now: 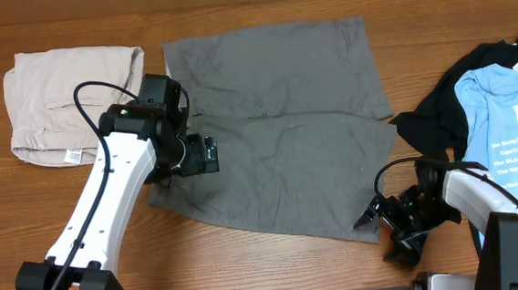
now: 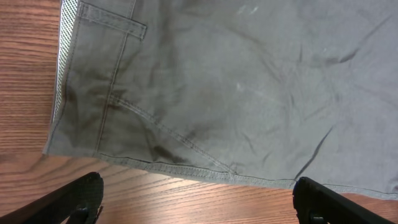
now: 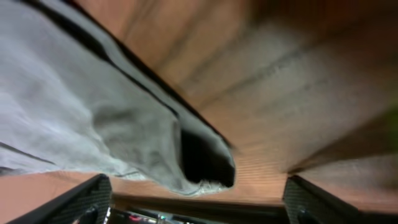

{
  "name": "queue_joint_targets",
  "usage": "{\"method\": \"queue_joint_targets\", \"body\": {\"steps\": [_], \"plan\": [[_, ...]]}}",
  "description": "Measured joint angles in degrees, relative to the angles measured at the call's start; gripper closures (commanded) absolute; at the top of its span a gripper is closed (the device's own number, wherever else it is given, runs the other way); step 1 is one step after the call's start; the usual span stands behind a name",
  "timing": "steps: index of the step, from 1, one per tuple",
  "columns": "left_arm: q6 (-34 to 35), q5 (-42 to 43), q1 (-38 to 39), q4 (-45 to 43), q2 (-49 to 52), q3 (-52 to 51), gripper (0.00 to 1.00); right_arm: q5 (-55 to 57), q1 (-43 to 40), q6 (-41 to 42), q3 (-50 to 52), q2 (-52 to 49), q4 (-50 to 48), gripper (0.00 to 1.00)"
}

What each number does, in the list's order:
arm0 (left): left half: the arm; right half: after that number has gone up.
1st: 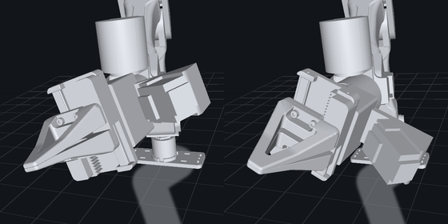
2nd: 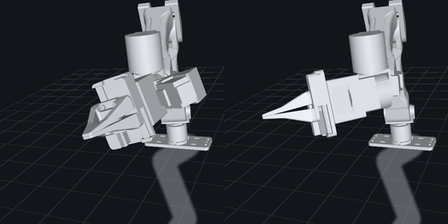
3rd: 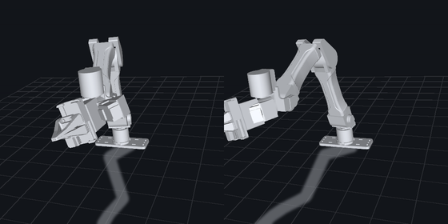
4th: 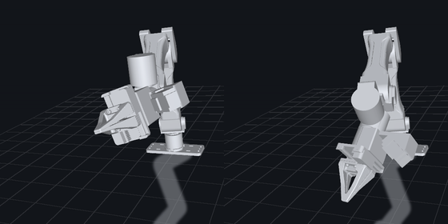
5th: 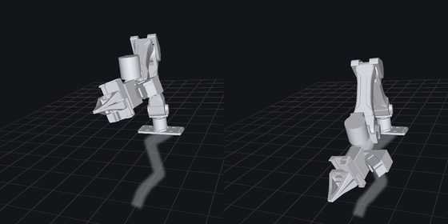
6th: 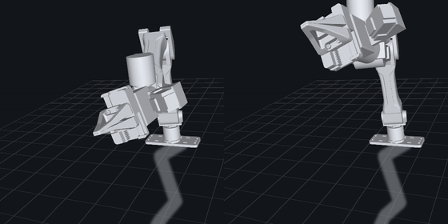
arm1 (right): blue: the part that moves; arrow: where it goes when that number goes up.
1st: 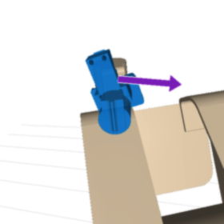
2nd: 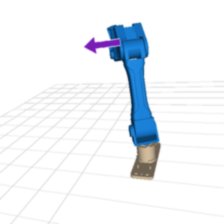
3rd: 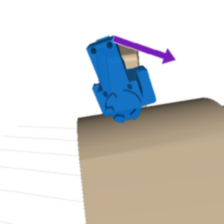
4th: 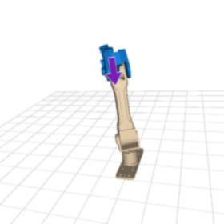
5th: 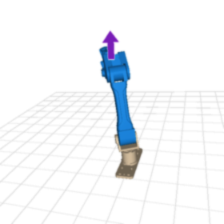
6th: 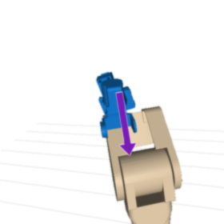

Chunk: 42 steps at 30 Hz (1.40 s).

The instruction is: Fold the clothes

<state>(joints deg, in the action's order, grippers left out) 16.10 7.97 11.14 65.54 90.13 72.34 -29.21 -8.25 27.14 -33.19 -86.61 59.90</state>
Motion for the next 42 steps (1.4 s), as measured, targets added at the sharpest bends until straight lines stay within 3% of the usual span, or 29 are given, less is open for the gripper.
{"method": "queue_joint_targets", "body": {"steps": [11,15,22,26,33,42], "plan": [[0.00,0.00,0.00,-0.24,0.00,0.00,0.00,-0.59,-0.02,1.73,0.04,0.11,-2.51,0.30],[0.00,0.00,0.00,-0.24,0.00,0.00,0.00,-0.63,-0.02,1.95,0.04,0.11,-3.34,0.41],[0.00,0.00,0.00,-0.24,0.00,0.00,0.00,-1.03,-0.02,2.19,0.04,0.20,-4.83,0.49],[0.00,0.00,0.00,-0.24,0.00,0.00,0.00,-0.79,-0.02,2.01,0.04,0.20,-5.27,0.72],[2.32,-2.45,0.00,1.73,0.00,-0.04,0.00,-0.55,-0.02,1.81,0.07,0.20,-5.44,0.96],[7.65,-5.29,-0.37,5.44,0.00,-0.66,0.00,-0.55,-0.02,1.79,0.07,0.20,-5.84,0.96]]}}
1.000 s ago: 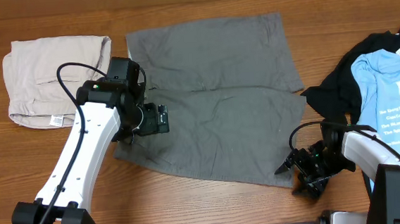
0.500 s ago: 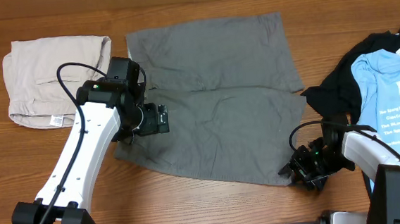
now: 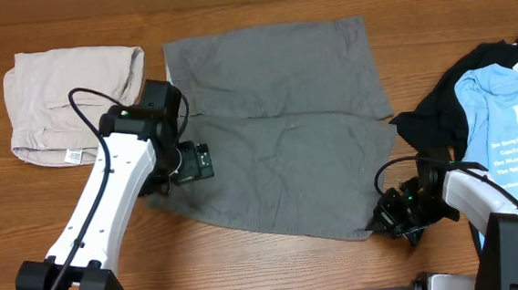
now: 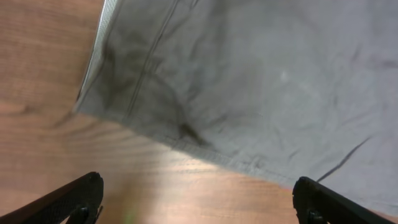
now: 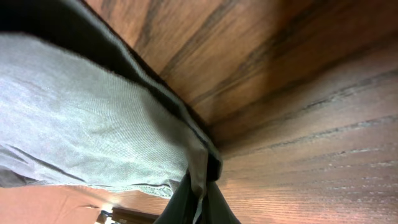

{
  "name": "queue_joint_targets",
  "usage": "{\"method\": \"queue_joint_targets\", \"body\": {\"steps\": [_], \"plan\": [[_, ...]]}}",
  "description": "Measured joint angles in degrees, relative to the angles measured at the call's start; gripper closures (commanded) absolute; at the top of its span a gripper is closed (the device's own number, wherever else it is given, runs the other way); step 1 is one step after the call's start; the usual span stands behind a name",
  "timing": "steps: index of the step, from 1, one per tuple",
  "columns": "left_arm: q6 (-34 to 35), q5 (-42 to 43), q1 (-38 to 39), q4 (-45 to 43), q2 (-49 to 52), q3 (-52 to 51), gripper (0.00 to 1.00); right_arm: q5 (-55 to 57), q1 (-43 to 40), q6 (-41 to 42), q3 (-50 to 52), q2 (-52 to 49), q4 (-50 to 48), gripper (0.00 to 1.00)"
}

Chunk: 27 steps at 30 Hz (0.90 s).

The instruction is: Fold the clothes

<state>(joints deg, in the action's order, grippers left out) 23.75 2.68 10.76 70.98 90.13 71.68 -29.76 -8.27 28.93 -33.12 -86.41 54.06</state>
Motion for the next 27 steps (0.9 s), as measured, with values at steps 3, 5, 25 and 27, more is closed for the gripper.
{"method": "queue_joint_targets", "body": {"steps": [3,5,25,27], "plan": [[2.34,-1.68,-2.08,2.16,0.00,-0.35,0.00,0.00,0.00,-0.02,0.00,0.00,-0.37,0.96],[3.58,-1.86,-4.94,0.66,-0.02,-1.97,0.06,-0.02,0.00,-0.04,0.00,0.00,-0.68,0.96],[7.87,8.28,-10.93,-25.31,0.00,-26.38,0.35,-0.02,0.00,-0.04,0.11,0.00,-2.23,0.95],[7.98,8.28,-10.93,-26.32,-0.02,-26.99,0.40,-0.02,0.00,-0.04,0.11,0.00,-2.23,0.96]]}}
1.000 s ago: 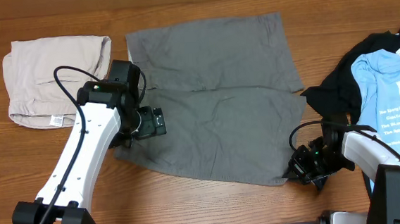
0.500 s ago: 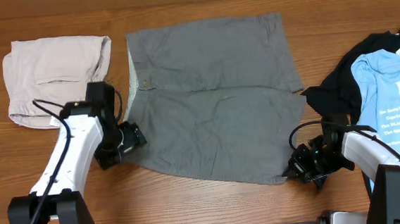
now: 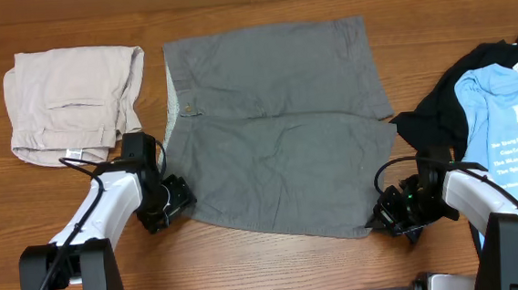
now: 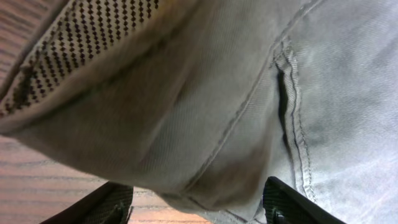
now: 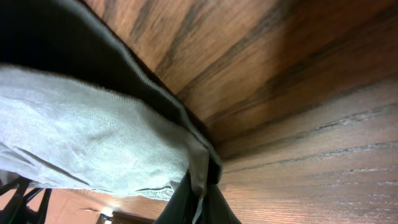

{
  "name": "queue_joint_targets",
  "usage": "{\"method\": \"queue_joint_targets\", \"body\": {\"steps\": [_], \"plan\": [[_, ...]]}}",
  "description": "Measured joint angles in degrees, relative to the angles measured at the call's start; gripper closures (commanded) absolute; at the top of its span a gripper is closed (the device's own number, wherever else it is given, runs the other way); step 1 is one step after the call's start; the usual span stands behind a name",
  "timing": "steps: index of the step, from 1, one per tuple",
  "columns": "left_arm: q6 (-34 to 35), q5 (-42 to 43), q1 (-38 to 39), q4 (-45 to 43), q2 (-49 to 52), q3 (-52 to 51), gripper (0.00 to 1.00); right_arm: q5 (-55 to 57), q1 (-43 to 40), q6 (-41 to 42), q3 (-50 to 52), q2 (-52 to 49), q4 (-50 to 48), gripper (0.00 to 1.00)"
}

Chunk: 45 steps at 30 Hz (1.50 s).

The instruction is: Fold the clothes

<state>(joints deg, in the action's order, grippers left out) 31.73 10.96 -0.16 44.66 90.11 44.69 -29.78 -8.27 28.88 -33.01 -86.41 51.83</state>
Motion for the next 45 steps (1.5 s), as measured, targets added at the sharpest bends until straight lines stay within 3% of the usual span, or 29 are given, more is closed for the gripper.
{"method": "queue_joint_targets", "body": {"steps": [2,4,10,14,16,17,23,26,36,45], "plan": [[0.09,0.02,0.00,-1.20,0.02,-0.15,0.30,0.00,0.00,0.00,0.00,0.00,0.00,0.96],[0.24,0.02,-0.42,-1.68,0.00,-0.13,0.28,-0.02,0.00,0.02,0.00,0.00,-0.07,0.96],[0.31,0.26,-4.13,-1.42,0.00,-0.11,0.42,0.00,0.00,0.02,0.00,0.00,-0.13,0.96],[0.22,0.39,-4.59,-0.33,0.02,-0.11,0.69,0.00,0.00,0.02,0.00,0.00,-0.28,0.96],[-0.02,0.48,-4.59,-0.33,0.02,-0.11,0.92,-0.04,0.00,0.02,0.00,0.00,-0.39,0.96],[-0.33,0.61,-4.59,-0.33,0.02,-0.11,0.96,-0.02,0.00,0.00,0.00,0.00,-0.39,0.96],[-1.95,1.18,-4.59,-0.26,0.02,-0.09,0.96,-0.02,0.00,0.00,-0.11,0.00,0.61,0.96],[-4.24,2.25,-4.59,0.35,0.00,-0.04,0.96,0.17,0.00,-0.39,-2.32,0.00,5.62,0.96],[-11.47,5.92,-4.59,16.94,0.07,13.88,0.95,0.20,0.00,-5.62,-17.99,0.11,19.37,0.96],[-12.70,6.71,-2.62,25.62,0.02,30.97,0.96,0.17,0.02,-6.95,-45.53,1.09,27.06,0.96]]}}
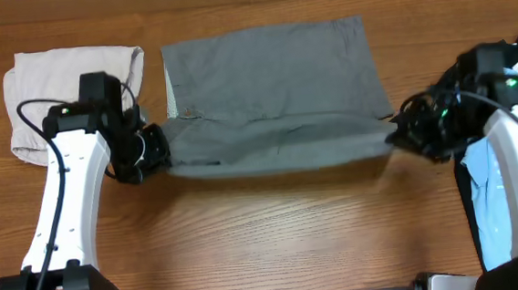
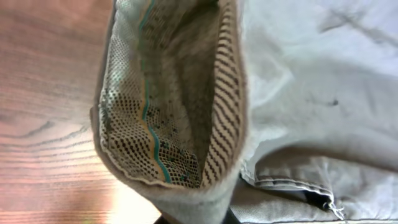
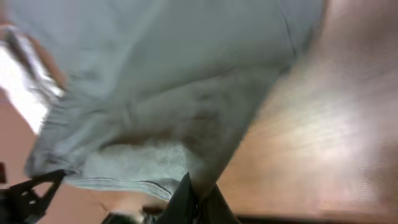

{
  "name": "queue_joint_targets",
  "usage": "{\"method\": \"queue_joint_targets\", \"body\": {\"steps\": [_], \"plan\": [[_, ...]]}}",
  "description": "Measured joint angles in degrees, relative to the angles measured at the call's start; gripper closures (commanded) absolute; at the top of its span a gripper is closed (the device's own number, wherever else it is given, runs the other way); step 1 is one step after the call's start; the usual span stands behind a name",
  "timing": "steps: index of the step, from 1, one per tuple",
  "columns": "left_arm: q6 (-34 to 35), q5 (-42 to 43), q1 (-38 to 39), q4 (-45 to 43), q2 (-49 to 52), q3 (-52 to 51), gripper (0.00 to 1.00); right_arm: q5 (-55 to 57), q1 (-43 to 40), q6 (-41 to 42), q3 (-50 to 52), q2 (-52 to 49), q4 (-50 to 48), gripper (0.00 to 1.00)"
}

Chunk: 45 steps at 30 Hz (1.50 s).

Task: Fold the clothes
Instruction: 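Lift both front corners and fold them back over the pants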

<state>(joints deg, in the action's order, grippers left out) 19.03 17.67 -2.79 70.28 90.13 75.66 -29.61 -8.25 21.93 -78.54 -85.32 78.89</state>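
Observation:
Grey shorts (image 1: 273, 80) lie at the table's middle back, their near half lifted off the wood and hanging as a fold between my two grippers. My left gripper (image 1: 154, 150) is shut on the waistband corner (image 2: 180, 155), whose mesh lining shows. My right gripper (image 1: 404, 133) is shut on the hem corner (image 3: 205, 155) at the right end. The far half lies flat on the table.
Folded beige shorts (image 1: 67, 85) lie at the back left, close to my left arm. A black garment (image 1: 439, 105) and a light blue T-shirt (image 1: 513, 118) are heaped at the right edge, beside my right arm. Bare wood (image 1: 274, 235) fills the front.
Both grippers were low at the shorts' near corners. Now they are raised and farther back, holding those corners, and the near half hangs folded toward the far half.
First my left gripper hovered open over the shorts' left side and the right one was open at the near right hem. Then the right was shut on the hem. Then the left reached the near waistband corner. Now both hold corners lifted toward the back.

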Motion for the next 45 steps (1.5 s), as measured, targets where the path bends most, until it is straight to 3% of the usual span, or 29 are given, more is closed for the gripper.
{"method": "queue_joint_targets", "body": {"steps": [4,9,14,21,28,39,45], "plan": [[0.02,-0.02,2.69,-0.70,0.00,6.45,0.96,0.04,0.00,-0.33,-8.37,0.00,-5.25,0.96],[0.70,-0.04,3.23,-5.60,0.00,12.28,0.96,0.33,1.95,-0.61,-9.46,0.13,-16.06,0.96],[1.99,-1.75,3.26,-12.98,0.00,12.94,0.96,0.68,4.87,-0.76,-9.55,-1.27,-26.73,0.96],[3.76,-6.91,3.56,-20.06,0.96,13.00,0.96,3.48,5.25,-0.79,-9.57,-6.93,-32.41,0.96],[6.34,-9.22,3.58,-24.57,10.43,13.16,0.96,4.13,5.35,-0.79,-9.60,-15.78,-39.87,0.96],[6.80,-10.73,3.58,-41.24,20.92,13.22,0.95,5.18,6.03,-0.79,-9.64,-24.65,-57.79,0.96],[7.02,-12.13,3.58,-47.71,27.21,13.33,0.83,8.63,7.56,-0.81,-9.64,-31.36,-64.28,0.96]]}}
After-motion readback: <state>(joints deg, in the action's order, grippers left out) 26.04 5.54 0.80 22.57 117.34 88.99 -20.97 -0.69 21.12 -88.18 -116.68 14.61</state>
